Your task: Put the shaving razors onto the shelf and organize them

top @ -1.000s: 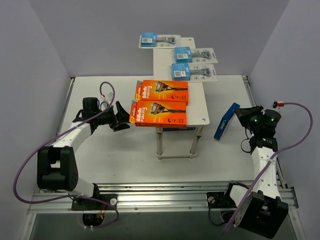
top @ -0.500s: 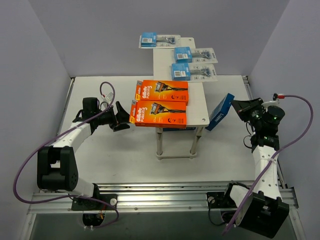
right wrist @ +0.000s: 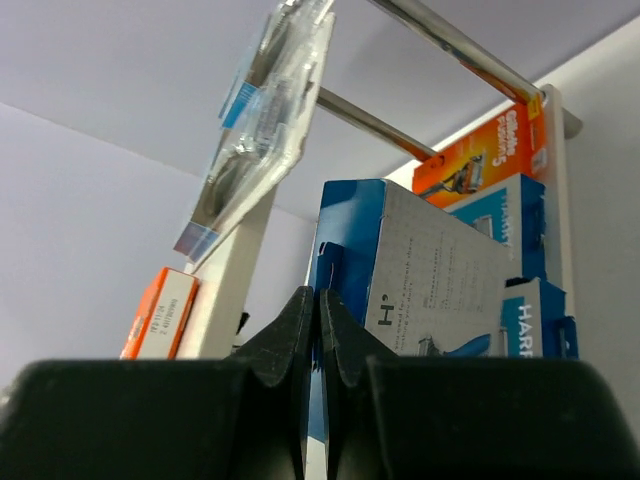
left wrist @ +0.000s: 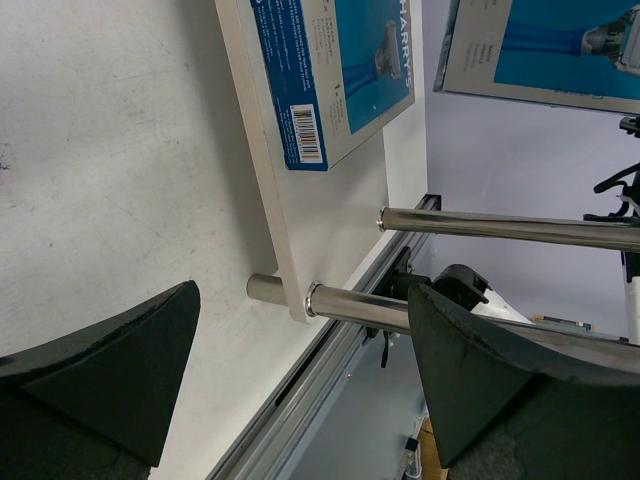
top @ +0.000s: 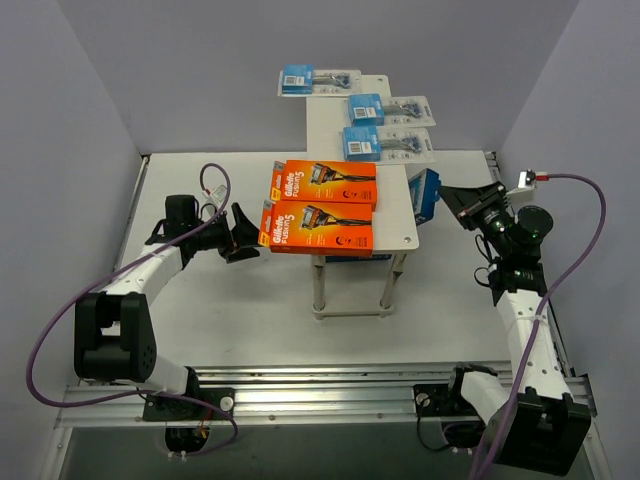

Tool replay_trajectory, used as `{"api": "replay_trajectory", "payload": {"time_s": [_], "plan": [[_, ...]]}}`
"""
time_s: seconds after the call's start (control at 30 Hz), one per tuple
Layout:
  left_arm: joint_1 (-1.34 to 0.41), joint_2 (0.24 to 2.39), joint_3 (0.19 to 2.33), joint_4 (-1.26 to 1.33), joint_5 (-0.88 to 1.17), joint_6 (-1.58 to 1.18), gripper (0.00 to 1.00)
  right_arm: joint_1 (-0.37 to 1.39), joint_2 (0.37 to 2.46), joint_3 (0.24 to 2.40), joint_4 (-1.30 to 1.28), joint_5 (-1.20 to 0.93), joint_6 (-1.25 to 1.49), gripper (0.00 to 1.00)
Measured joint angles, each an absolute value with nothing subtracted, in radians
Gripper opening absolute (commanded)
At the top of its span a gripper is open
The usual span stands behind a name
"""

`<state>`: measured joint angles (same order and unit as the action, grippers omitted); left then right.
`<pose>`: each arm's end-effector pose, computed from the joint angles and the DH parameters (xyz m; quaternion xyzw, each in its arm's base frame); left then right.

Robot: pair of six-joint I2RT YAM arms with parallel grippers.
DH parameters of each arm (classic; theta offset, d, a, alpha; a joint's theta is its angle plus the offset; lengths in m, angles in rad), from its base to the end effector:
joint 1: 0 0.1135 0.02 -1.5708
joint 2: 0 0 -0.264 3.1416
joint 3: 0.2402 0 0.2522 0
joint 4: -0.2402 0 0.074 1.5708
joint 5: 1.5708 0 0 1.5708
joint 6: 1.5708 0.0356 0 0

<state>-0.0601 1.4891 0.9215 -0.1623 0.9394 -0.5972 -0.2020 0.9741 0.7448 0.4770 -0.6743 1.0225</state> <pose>0.3058 -0.0472 0.2322 -0.0379 0.8339 -0.5086 0.2111 0.2225 -0.0229 0.3596 0.1196 0.6244 0.4833 0.6018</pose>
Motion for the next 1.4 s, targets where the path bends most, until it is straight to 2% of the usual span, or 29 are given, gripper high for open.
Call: {"api": "replay_trajectory", "payload": {"time_s": [0.6,1.0,1.4], "plan": [[-0.060,1.489,0.921,-0.169,0.939,-0.590,0.94,-0.180,1.031,0.635,0.743,-0.708,1.173,0.00],[-0.064,1.489,0.921,-0.169,0.939,-0.590,0.94,-0.080,1.118,0.609,0.930,-0.706,1.231,0.00],[-0.064,1.489,0.921,-0.169,0.939,-0.590,0.94,-0.033,1.142,0.601,0.985,-0.683,1.231,0.00]]}}
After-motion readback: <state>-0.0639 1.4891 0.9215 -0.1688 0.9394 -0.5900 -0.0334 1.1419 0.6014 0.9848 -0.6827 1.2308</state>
